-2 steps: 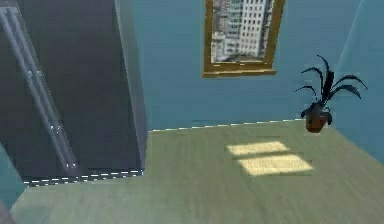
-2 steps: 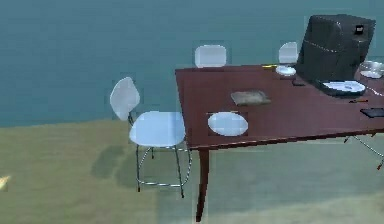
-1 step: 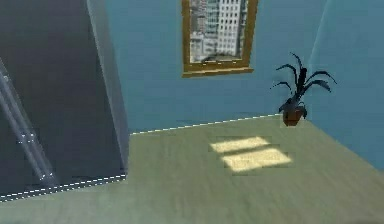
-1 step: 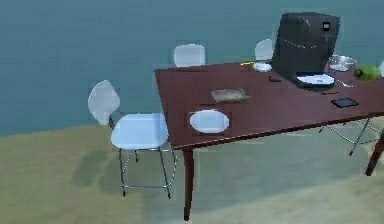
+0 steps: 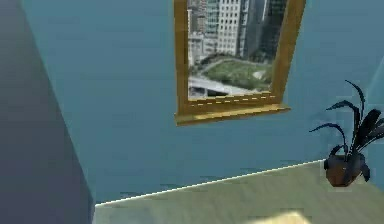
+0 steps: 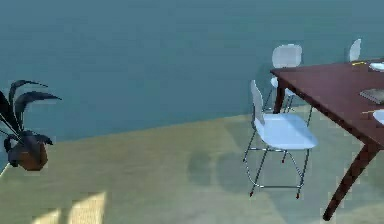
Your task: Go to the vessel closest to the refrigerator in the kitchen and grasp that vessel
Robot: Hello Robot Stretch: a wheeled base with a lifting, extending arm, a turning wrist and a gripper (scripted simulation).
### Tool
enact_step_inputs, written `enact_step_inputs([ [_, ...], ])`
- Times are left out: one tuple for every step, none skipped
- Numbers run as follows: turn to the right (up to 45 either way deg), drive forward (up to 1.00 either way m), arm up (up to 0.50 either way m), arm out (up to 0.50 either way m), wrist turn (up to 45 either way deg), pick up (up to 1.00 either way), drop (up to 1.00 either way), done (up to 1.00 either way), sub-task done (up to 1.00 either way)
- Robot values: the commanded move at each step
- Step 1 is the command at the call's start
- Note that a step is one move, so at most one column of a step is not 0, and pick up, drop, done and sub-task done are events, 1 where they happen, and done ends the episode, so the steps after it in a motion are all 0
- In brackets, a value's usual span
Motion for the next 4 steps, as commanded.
enact_step_inputs([
  [21.0,0.0,0.0,0.0,0.0,0.0,0.0,0.0,0.0],
  [0.0,0.1,0.0,0.0,0.0,0.0,0.0,0.0,0.0],
  [-45.0,0.0,0.0,0.0,0.0,0.0,0.0,0.0,0.0],
  [-45.0,0.0,0.0,0.0,0.0,0.0,0.0,0.0,0.0],
])
